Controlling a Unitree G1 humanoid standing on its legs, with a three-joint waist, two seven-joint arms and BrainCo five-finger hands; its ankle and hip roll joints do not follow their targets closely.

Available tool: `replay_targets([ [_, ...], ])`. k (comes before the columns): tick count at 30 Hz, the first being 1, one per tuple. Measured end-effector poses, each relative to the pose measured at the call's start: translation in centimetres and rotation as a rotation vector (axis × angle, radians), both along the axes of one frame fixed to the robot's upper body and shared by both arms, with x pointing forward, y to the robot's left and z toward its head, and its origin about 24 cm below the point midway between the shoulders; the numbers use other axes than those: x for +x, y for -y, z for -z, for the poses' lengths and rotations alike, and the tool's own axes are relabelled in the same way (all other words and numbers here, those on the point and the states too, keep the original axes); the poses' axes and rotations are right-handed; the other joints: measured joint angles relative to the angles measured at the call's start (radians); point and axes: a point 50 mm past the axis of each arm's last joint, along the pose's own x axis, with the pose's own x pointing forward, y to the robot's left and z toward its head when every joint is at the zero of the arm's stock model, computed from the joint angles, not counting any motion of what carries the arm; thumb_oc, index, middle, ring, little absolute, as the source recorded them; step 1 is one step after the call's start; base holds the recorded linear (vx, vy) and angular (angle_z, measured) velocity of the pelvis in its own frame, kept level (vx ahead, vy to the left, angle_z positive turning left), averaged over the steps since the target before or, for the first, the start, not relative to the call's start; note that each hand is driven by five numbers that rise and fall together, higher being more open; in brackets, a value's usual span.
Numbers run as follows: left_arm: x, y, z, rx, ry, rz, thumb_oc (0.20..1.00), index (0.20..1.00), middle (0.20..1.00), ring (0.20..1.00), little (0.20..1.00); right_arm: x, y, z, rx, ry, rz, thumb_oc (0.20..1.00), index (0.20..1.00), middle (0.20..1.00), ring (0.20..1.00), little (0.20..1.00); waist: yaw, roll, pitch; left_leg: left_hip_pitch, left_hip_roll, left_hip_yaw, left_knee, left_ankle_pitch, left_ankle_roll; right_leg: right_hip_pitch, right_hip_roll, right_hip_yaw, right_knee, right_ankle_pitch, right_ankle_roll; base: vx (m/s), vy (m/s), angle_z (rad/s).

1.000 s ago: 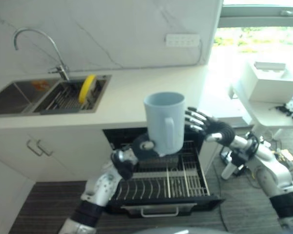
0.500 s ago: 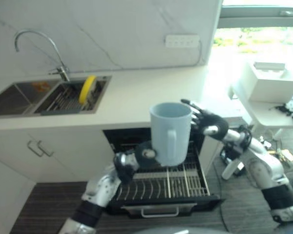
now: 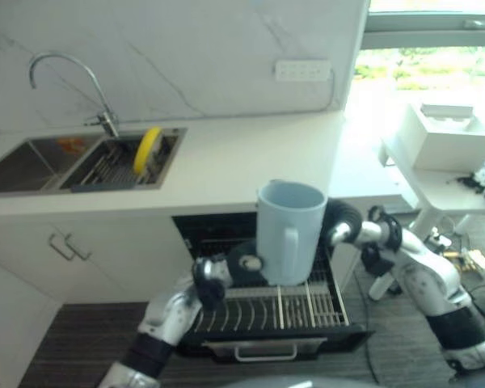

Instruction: Place the dishes in the dishwasher.

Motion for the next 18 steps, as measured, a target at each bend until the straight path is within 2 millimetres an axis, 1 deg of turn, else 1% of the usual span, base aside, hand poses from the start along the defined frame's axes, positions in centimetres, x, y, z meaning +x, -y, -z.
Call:
replay_targets([
  [9,-0.05,0.0,-0.02,-0.004,0.004,0.01,0.2,0.2,0.2,0.2,0.2,-0.05,-0.28,-0.57,-0.036,0.013,-0.05,1.0,1.0,1.0,1.0,1.0,0.0,-0.001,0.0,0.002,0.0,0.004,0.0,0.0,0.0,0.0,0.0,0.003,0.0,0.0,0.0,0.0,0.0,0.0],
  [18,-0.1,0.03,0.06,0.004,0.008,0.017,0.2,0.2,0.2,0.2,0.2,-0.05,-0.51,-0.66,-0.042,0.013,-0.063,1.0,1.0,1.0,1.0,1.0,0.001,-0.008,-0.003,0.007,0.0,0.017,0.0,-0.001,0.0,-0.001,0.0,0.017,0.0,0.003,0.001,0.0,0.004,-0.04],
])
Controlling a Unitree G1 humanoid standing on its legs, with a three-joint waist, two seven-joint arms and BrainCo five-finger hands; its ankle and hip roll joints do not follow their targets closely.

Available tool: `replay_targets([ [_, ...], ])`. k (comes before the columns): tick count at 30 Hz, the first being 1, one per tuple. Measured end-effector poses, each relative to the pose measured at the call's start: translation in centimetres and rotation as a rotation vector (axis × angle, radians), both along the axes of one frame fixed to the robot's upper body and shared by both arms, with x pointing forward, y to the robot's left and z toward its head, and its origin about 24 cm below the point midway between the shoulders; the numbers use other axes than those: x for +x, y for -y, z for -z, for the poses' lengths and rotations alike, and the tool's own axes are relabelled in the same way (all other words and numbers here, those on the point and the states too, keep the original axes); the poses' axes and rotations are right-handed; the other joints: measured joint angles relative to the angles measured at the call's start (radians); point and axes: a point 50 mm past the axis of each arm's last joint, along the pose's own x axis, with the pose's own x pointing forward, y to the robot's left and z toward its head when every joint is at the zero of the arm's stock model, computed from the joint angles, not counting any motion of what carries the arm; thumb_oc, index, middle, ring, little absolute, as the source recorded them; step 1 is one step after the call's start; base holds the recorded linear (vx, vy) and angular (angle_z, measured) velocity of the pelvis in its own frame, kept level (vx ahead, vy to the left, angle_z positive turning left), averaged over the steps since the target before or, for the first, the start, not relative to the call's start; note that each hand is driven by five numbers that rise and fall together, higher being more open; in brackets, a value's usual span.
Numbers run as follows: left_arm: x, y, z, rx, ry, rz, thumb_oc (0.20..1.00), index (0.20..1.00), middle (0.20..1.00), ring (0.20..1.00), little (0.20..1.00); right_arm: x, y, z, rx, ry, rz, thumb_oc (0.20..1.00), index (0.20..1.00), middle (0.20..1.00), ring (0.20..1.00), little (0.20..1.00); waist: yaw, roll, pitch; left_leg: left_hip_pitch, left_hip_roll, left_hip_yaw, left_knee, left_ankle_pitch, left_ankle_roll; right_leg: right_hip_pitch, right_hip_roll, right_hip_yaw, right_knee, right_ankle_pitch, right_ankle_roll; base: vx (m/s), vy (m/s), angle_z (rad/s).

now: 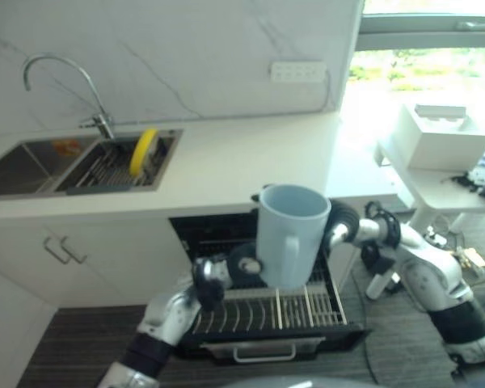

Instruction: Place the dishes in the dishwasher.

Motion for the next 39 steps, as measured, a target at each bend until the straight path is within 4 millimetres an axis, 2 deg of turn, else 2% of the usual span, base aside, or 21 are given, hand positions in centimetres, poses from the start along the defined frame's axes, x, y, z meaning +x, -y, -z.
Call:
replay_targets([
  [4,-0.05,-0.02,0.34,0.033,0.0,0.005,0.2,0.2,0.2,0.2,0.2,-0.1,-0.13,0.04,-0.006,-0.007,-0.009,1.0,1.0,1.0,1.0,1.0,0.0,-0.012,-0.007,0.0,0.0,0.001,0.0,0.0,0.0,-0.001,0.0,0.001,0.0,0.0,0.0,0.0,0.0,0.0],
  [24,-0.35,-0.09,0.65,0.056,-0.008,0.032,0.2,0.2,0.2,0.2,0.2,-0.48,-0.75,0.35,-0.017,-0.013,-0.05,1.0,1.0,1.0,1.0,1.0,0.0,-0.01,-0.008,0.0,0.0,0.002,0.0,0.0,0.0,-0.001,0.0,0.003,0.0,0.002,0.0,0.0,0.0,0.0],
  [26,-0.37,-0.19,0.7,0.058,-0.01,0.028,0.2,0.2,0.2,0.2,0.2,-0.51,-0.73,0.32,-0.023,-0.006,-0.051,0.322,0.322,0.322,0.322,0.322,0.0,-0.01,-0.008,0.0,0.0,0.003,0.0,0.0,0.0,-0.001,0.0,0.003,0.0,0.003,-0.001,0.0,0.0,0.0],
  [27,-0.38,-0.28,0.75,0.06,-0.012,0.024,0.2,0.2,0.2,0.2,0.2,-0.58,-0.71,0.24,-0.032,0.003,-0.054,0.2,0.2,0.2,0.2,0.2,0.0,-0.01,-0.008,0.0,0.0,0.003,0.0,0.0,0.0,-0.001,-0.001,0.003,0.0,0.003,-0.001,0.0,0.0,0.0],
  [39,-0.48,-0.02,0.8,0.056,-0.015,0.033,0.2,0.2,0.2,0.2,0.2,-0.55,-0.74,0.28,-0.063,0.031,-0.045,0.2,0.2,0.2,0.2,0.2,0.0,-0.01,-0.008,0.0,0.0,0.003,0.0,0.0,0.0,-0.001,-0.001,0.003,0.0,0.003,0.0,0.0,0.0,0.0],
])
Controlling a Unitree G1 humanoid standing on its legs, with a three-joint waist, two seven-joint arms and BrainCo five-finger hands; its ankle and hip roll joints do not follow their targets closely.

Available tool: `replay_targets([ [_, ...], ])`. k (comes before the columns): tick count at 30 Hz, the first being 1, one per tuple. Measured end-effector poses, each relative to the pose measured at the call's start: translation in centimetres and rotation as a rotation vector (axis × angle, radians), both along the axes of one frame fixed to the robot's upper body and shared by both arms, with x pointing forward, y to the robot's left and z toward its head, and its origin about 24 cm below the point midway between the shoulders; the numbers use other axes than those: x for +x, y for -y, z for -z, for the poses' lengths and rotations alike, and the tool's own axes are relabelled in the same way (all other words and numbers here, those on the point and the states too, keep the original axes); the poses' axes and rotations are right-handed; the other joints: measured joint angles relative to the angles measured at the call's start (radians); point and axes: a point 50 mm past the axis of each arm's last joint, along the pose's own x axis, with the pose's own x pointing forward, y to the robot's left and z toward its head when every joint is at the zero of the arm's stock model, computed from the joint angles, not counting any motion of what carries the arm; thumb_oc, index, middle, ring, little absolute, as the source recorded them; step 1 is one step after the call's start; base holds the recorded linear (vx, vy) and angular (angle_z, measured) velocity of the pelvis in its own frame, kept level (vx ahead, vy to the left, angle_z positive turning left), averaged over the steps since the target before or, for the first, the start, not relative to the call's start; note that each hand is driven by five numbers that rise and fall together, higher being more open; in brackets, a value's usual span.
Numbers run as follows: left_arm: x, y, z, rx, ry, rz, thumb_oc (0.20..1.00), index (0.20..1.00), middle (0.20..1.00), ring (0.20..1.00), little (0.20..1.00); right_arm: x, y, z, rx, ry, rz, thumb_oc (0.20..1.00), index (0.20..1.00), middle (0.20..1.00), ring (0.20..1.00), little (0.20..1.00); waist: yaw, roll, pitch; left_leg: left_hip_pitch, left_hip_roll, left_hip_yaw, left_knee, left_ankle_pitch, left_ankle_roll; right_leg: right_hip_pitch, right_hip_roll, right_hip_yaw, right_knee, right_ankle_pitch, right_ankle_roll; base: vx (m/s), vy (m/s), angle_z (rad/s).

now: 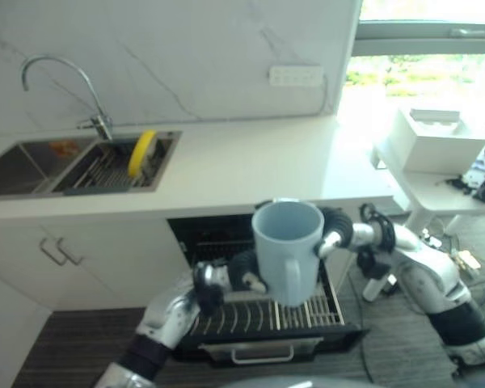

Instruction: Place the dishes in the dishwasher.

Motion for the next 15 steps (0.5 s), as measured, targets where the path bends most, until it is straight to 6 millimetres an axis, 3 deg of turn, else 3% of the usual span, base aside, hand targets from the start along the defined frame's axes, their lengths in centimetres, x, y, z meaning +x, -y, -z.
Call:
replay_targets([
  [10,0.05,0.01,-0.05,-0.004,0.0,-0.006,0.2,0.2,0.2,0.2,0.2,0.02,0.03,-0.17,0.012,0.021,0.008,0.2,0.2,0.2,0.2,0.2,0.0,0.0,0.0,0.0,0.0,0.0,0.0,0.0,0.0,0.0,0.0,0.0,0.0,0.0,0.0,0.0,0.0,0.0],
  [11,0.09,0.03,-0.08,-0.007,-0.001,-0.013,0.454,0.454,0.454,0.454,0.454,0.06,0.05,-0.25,0.017,0.028,0.015,0.2,0.2,0.2,0.2,0.2,0.0,0.0,0.0,0.0,0.0,0.0,0.0,0.0,0.0,0.0,0.0,0.0,0.0,0.0,0.0,0.0,0.0,0.0],
  [12,0.11,0.02,-0.07,-0.007,-0.002,-0.018,1.0,1.0,1.0,1.0,1.0,0.07,0.06,-0.28,0.019,0.031,0.019,0.2,0.2,0.2,0.2,0.2,0.0,0.0,0.0,0.0,0.0,0.0,0.0,0.0,0.0,0.0,0.0,0.0,0.0,0.0,0.0,0.0,0.0,0.0],
  [15,0.26,-0.15,0.64,0.021,-0.052,-0.091,1.0,1.0,1.0,1.0,1.0,0.2,0.26,-0.16,0.0,0.039,0.052,0.2,0.2,0.2,0.2,0.2,0.0,0.0,0.0,0.0,0.001,0.0,0.0,-0.001,0.001,0.001,0.0,0.0,0.0,0.0,0.0,0.0,0.0,0.0],
])
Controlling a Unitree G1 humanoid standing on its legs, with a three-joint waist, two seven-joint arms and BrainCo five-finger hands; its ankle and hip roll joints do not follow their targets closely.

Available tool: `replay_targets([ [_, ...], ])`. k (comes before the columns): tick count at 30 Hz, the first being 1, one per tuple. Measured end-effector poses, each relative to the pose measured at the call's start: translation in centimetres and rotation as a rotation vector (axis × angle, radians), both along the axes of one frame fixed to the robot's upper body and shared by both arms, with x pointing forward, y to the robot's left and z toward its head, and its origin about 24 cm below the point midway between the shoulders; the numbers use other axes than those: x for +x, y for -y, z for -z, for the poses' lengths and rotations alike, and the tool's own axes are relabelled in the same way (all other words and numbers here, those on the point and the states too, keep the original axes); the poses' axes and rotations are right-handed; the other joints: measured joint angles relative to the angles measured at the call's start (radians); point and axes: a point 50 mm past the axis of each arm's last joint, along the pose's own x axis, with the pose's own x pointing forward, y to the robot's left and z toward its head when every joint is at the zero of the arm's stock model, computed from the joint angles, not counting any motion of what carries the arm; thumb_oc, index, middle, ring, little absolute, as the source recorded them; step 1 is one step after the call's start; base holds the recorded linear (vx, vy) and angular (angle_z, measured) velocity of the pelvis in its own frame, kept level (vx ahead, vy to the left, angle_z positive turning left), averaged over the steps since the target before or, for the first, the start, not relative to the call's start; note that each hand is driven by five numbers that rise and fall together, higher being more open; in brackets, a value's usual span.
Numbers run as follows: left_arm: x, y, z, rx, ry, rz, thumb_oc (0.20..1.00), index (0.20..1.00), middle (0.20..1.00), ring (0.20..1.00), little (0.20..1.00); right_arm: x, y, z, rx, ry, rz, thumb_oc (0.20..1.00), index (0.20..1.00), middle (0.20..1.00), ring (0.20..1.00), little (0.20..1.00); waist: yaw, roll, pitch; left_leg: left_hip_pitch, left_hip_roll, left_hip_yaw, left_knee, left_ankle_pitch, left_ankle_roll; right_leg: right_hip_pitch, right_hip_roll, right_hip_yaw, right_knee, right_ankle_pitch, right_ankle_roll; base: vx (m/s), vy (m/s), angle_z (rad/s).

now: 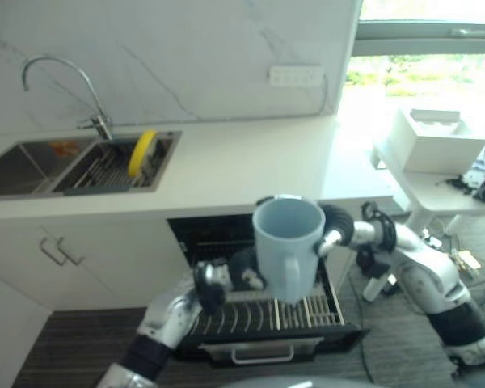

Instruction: Place the dishes in the dishwasher.

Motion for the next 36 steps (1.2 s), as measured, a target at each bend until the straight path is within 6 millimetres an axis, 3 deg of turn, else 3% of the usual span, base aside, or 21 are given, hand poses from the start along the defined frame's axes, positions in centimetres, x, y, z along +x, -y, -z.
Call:
replay_targets([
  [4,-0.4,-2.0,1.5,0.05,-0.078,-0.119,1.0,1.0,1.0,1.0,1.0,0.2,1.0,0.0,-0.04,0.011,0.045,0.2,0.2,0.2,0.2,0.2,0.0,0.001,0.0,-0.001,0.001,-0.001,0.0,-0.001,0.002,0.0,0.0,-0.002,0.0,-0.001,-0.001,0.0,0.0,0.0],
  [9,-0.1,-3.1,1.5,0.068,-0.083,-0.2,1.0,1.0,1.0,1.0,1.0,0.3,2.2,0.6,-0.062,0.026,0.135,0.2,0.2,0.2,0.2,0.2,0.003,0.0,0.001,-0.001,0.001,-0.002,0.0,-0.001,0.002,0.0,-0.001,-0.002,0.0,-0.001,-0.001,0.0,0.0,0.0],
  [18,0.8,-6.8,1.0,0.148,-0.062,-0.482,1.0,1.0,1.0,1.0,1.0,0.3,7.3,2.8,-0.143,0.016,0.479,0.2,0.2,0.2,0.2,0.2,0.011,-0.005,0.005,-0.004,0.003,-0.003,0.0,-0.006,-0.002,0.0,-0.003,-0.005,0.0,-0.005,-0.003,0.02,0.002,0.01],
  [21,1.2,-9.0,1.5,0.332,-0.029,-0.653,1.0,1.0,1.0,1.0,1.0,0.3,8.5,3.2,-0.18,0.008,0.595,0.2,0.2,0.2,0.2,0.2,0.011,-0.004,0.005,-0.006,0.001,-0.006,0.0,-0.006,0.0,0.0,-0.006,-0.009,-0.001,-0.005,-0.001,0.04,0.009,0.04],
  [25,0.9,-10.3,2.3,0.568,0.002,-0.696,1.0,1.0,1.0,1.0,1.0,0.4,8.9,3.6,-0.19,-0.009,0.68,0.2,0.2,0.2,0.2,0.2,0.009,-0.005,0.006,-0.016,-0.002,-0.023,0.0,-0.005,0.0,0.001,-0.011,-0.026,-0.001,-0.008,0.003,0.06,-0.001,0.13],
  [29,0.5,-10.1,3.4,0.698,-0.01,-0.702,1.0,1.0,1.0,1.0,1.0,0.1,8.9,5.4,-0.219,-0.057,0.768,0.2,0.2,0.2,0.2,0.2,0.017,0.004,0.021,-0.019,-0.003,-0.024,0.0,-0.003,0.004,0.0,-0.013,-0.027,-0.001,-0.011,0.007,0.06,-0.017,0.03],
  [33,0.6,-10.2,3.4,0.794,0.025,-0.728,1.0,1.0,1.0,1.0,1.0,0.3,9.3,5.6,-0.239,-0.044,0.849,0.2,0.2,0.2,0.2,0.2,0.015,0.008,0.057,-0.048,-0.002,-0.024,0.0,0.0,0.001,-0.03,-0.011,-0.026,-0.001,-0.007,0.006,-0.14,-0.037,-0.01],
  [36,1.5,-10.0,3.2,0.959,0.117,-0.727,1.0,1.0,1.0,1.0,1.0,1.0,8.5,5.1,-0.228,0.01,0.89,0.2,0.2,0.2,0.2,0.2,0.018,0.01,0.092,-0.143,-0.007,-0.031,0.006,0.036,-0.013,-0.125,-0.012,-0.025,0.0,0.017,0.001,-0.3,-0.046,0.02],
])
